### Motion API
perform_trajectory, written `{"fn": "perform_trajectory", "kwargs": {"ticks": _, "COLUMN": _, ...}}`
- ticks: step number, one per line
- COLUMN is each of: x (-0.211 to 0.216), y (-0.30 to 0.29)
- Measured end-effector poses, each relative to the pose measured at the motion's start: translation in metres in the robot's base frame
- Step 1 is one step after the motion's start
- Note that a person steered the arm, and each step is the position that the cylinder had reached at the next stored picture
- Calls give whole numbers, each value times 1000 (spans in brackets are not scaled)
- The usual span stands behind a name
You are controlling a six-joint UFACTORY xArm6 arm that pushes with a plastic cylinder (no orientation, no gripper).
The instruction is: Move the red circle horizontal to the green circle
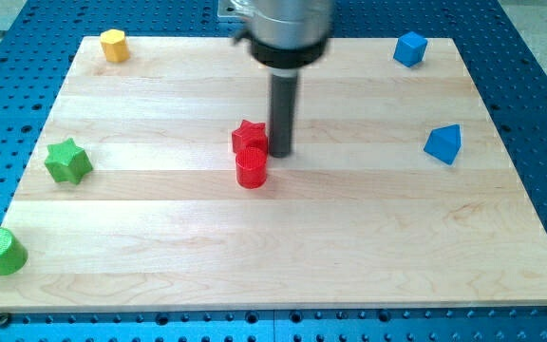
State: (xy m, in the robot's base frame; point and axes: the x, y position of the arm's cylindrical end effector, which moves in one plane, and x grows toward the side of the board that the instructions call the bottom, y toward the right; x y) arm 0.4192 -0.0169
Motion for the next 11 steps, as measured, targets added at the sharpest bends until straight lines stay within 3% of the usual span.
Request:
{"fn": "perform_trajectory", "kwargs": {"ticks": 1, "x": 64, "y": -55}}
{"fn": "perform_trajectory", "kwargs": {"ticks": 2, "x": 72, "y": -50}}
{"fn": "perform_trajectory", "kwargs": {"ticks": 3, "x": 25, "y": -29}}
{"fn": "perform_trajectory", "kwargs": {"ticks": 4, "x": 21, "y": 5}}
{"fn": "perform_trajectory", "kwargs": {"ticks": 5, "x": 90, "y": 7}}
{"fn": "perform_trajectory", "kwargs": {"ticks": 6, "x": 92, "y": 43}}
{"fn": "perform_trajectory", "kwargs": {"ticks": 7, "x": 67, "y": 80}}
{"fn": "perform_trajectory", "kwargs": {"ticks": 8, "x": 124, "y": 94}}
{"fn": "perform_trajectory", "kwargs": {"ticks": 10, "x": 129, "y": -14}}
{"fn": "perform_trajectory", "kwargs": {"ticks": 11, "x": 75, "y": -73}}
